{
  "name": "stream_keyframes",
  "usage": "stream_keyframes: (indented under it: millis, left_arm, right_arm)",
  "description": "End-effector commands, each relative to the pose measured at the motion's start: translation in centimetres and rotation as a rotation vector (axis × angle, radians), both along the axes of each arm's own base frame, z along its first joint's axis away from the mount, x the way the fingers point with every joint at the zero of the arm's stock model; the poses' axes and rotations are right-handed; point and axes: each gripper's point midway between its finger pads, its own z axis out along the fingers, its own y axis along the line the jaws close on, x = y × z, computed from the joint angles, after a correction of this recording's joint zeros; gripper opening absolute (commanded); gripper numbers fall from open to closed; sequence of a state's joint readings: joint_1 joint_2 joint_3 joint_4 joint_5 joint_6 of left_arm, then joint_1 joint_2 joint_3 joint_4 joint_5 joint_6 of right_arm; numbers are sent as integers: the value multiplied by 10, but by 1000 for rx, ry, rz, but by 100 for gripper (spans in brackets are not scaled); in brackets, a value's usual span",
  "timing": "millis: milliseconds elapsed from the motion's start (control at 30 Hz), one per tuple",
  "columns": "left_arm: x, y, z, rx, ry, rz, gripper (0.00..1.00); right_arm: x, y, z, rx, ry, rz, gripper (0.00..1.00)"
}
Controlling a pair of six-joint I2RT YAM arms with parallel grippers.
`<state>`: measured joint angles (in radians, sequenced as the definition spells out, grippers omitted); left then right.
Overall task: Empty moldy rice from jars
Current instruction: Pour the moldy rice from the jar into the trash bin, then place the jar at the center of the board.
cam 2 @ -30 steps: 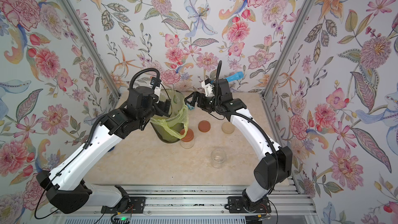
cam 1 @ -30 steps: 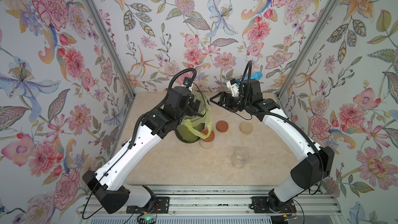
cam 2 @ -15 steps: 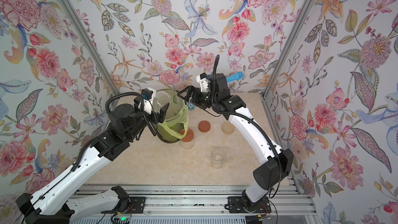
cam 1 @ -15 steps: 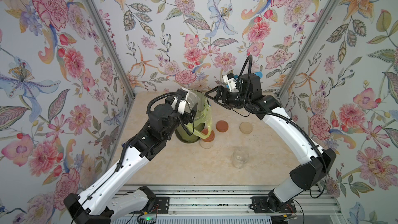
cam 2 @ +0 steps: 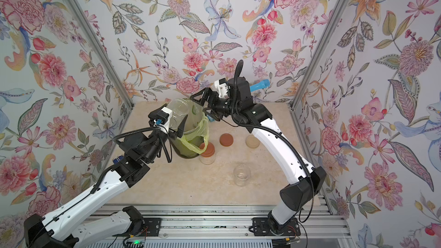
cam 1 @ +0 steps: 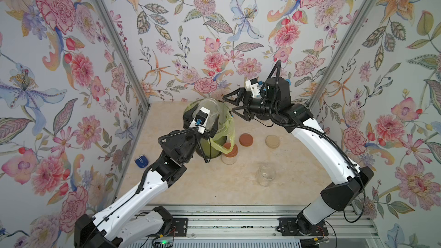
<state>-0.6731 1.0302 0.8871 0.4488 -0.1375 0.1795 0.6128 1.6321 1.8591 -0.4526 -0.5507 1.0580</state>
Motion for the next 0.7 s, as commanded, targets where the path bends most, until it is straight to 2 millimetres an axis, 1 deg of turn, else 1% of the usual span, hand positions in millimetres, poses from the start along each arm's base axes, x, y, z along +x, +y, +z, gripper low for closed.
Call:
stream_keyframes:
  millis: [0,133,267,300,333,400,567,667]
  left_arm:
    - [-12,15,52,-85,-214,42,0]
    - [-9,10,53,-61,-246,44,0]
    - [-7,1,49,-22,-257,20,0]
    - [-8,0,48,-13,-258,16,0]
    - [-8,-1,47,-7,-259,13,0]
    - [-8,-3,47,-3,-260,10,0]
    - [-10,-13,45,21,-268,-2,0]
    - [-10,-21,45,39,-273,-6,0]
  right_arm:
    - [-2,13,4,63,100,14,100]
    - [-2,22,10,76,97,36,100]
    - [2,26,9,79,110,34,100]
    - [-6,33,10,80,107,57,100]
    - [-8,37,10,82,109,67,100]
    - [-7,40,12,89,114,77,100]
    - [-6,52,20,111,115,114,100]
    - [-5,59,21,118,121,134,100]
